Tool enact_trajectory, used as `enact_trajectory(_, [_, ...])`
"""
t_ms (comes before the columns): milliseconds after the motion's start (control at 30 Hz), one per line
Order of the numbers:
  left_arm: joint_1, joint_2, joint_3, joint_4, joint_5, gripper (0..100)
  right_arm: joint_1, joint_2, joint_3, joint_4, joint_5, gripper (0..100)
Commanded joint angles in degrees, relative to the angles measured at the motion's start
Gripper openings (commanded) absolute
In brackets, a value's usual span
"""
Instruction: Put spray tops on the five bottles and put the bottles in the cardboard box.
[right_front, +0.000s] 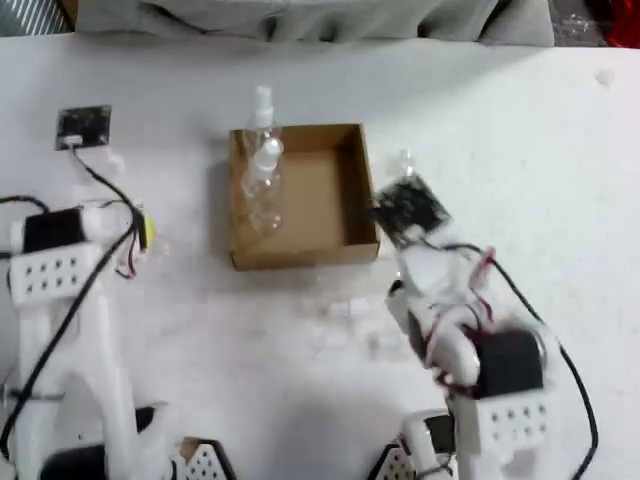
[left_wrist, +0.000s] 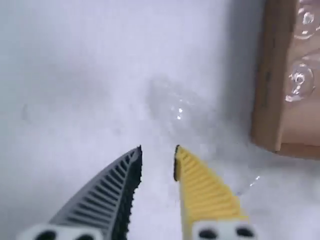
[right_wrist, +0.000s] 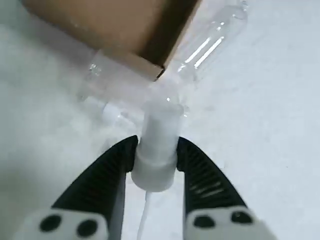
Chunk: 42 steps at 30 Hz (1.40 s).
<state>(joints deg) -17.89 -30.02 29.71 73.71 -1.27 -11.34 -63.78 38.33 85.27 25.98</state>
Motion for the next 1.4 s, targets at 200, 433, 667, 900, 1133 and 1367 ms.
enact_trajectory(200, [5.7,-17.0,2.9,-2.1,0.5,2,7.6,-17.0,13.6,-12.2,-15.5,1.5])
enact_trajectory(433, [5.8,-18.6,4.7,-0.6,3.3,3,7.3,-24.8,20.2,-12.2,-13.7,1.5])
enact_trajectory(667, [5.8,-5.2,3.0,-1.4,16.6,25,7.1,-28.7,25.7,-11.6,-12.9,1.5])
enact_trajectory(900, [6.8,7.0,0.6,-3.6,26.0,28,7.0,-32.7,25.1,-8.9,-6.6,1.5])
enact_trajectory(1133, [10.1,19.0,-2.9,-5.7,34.9,28,7.0,-32.8,25.3,-8.7,-6.6,1.5])
enact_trajectory(1367, [10.4,28.4,-8.2,-6.3,36.6,28,7.0,-32.8,25.3,-8.7,-6.6,1.5])
